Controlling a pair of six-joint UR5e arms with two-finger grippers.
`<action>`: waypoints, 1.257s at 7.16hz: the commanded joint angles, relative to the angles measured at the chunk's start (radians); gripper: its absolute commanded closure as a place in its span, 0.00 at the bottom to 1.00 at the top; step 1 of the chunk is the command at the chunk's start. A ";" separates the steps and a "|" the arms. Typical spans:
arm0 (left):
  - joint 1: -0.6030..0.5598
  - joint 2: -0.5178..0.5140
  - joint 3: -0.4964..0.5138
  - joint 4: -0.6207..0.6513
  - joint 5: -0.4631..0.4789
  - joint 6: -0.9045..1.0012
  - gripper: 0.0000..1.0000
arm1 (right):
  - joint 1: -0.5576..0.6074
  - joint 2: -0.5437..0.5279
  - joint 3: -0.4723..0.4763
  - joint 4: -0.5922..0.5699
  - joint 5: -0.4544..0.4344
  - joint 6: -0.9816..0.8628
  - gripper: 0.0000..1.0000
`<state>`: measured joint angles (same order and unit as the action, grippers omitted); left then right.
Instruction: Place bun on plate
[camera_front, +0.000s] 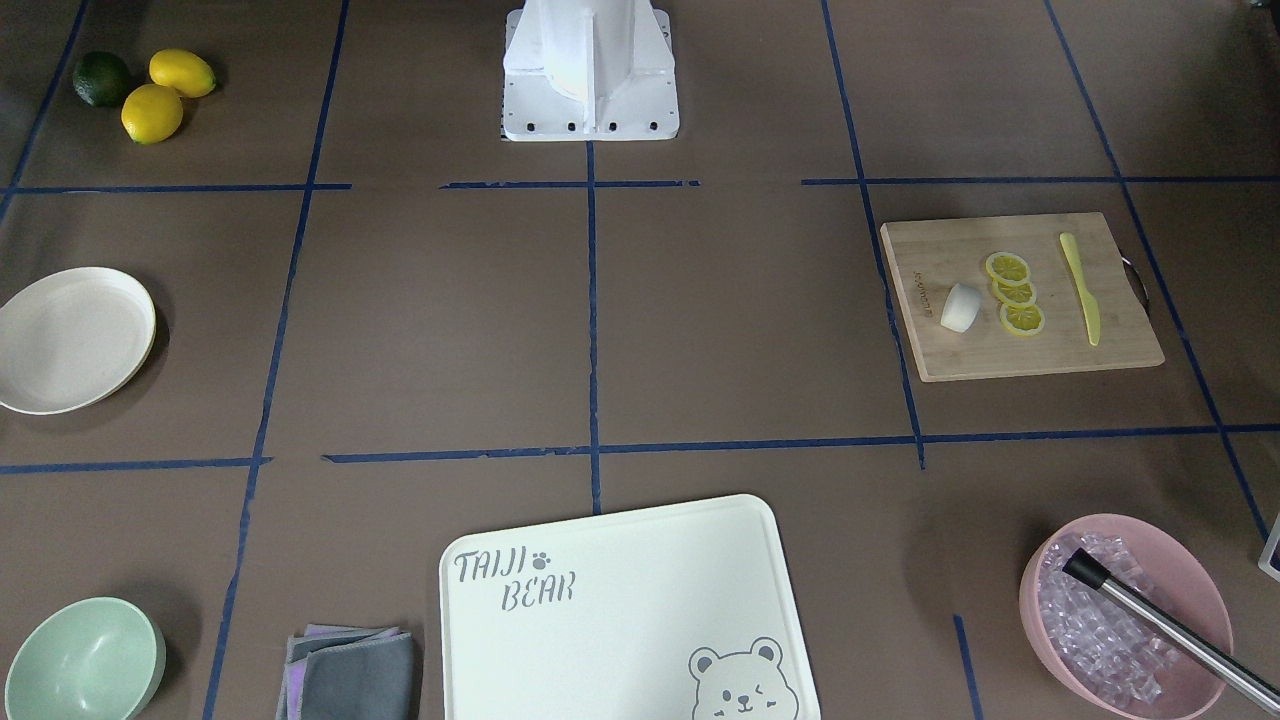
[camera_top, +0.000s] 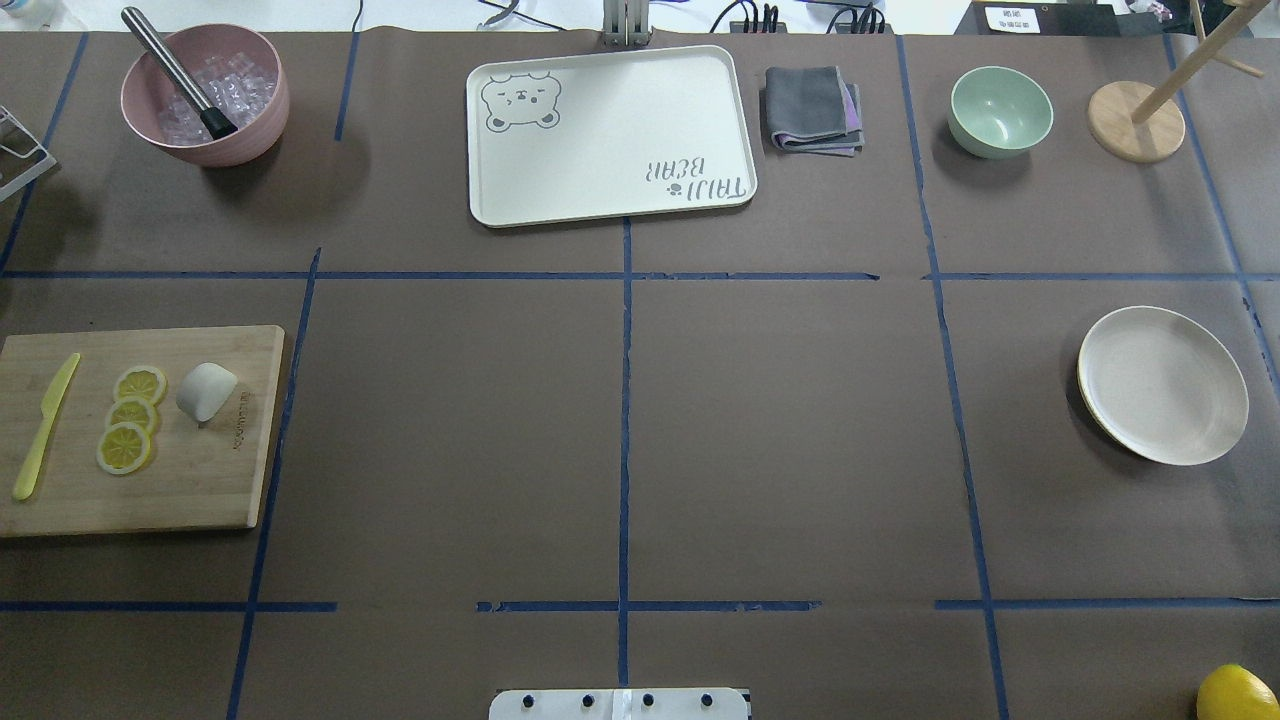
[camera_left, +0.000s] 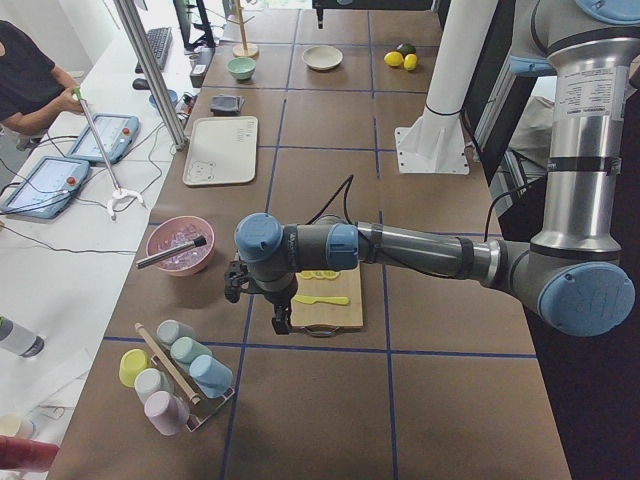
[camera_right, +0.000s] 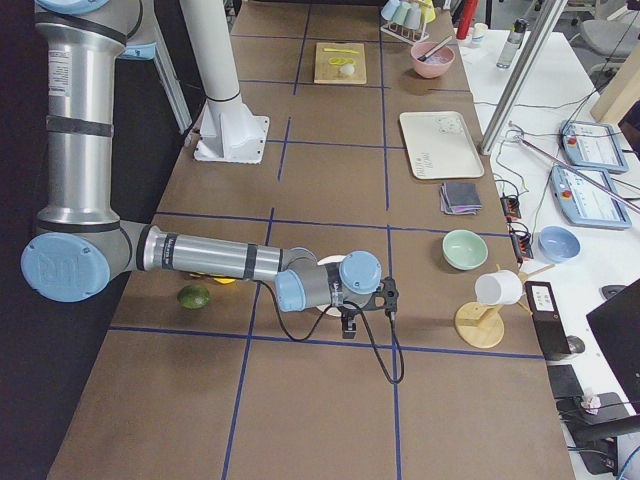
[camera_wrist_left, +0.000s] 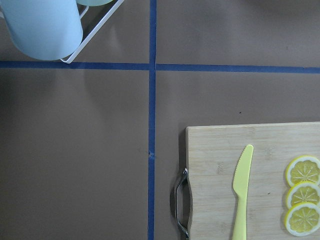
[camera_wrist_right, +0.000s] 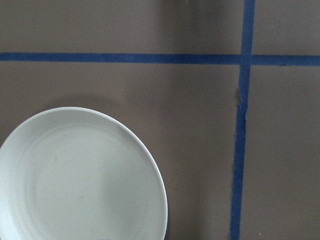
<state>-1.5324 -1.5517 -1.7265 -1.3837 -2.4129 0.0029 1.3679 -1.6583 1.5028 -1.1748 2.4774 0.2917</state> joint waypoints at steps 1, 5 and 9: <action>0.000 0.001 -0.010 0.000 0.000 0.000 0.00 | -0.116 0.003 -0.082 0.291 -0.069 0.289 0.01; 0.000 0.001 -0.016 0.000 0.000 -0.001 0.00 | -0.171 0.002 -0.148 0.380 -0.101 0.382 0.05; 0.000 -0.001 -0.016 0.000 0.000 -0.001 0.00 | -0.174 0.002 -0.153 0.380 -0.095 0.382 0.96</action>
<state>-1.5325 -1.5518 -1.7425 -1.3837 -2.4130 0.0016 1.1944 -1.6564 1.3515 -0.7957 2.3803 0.6750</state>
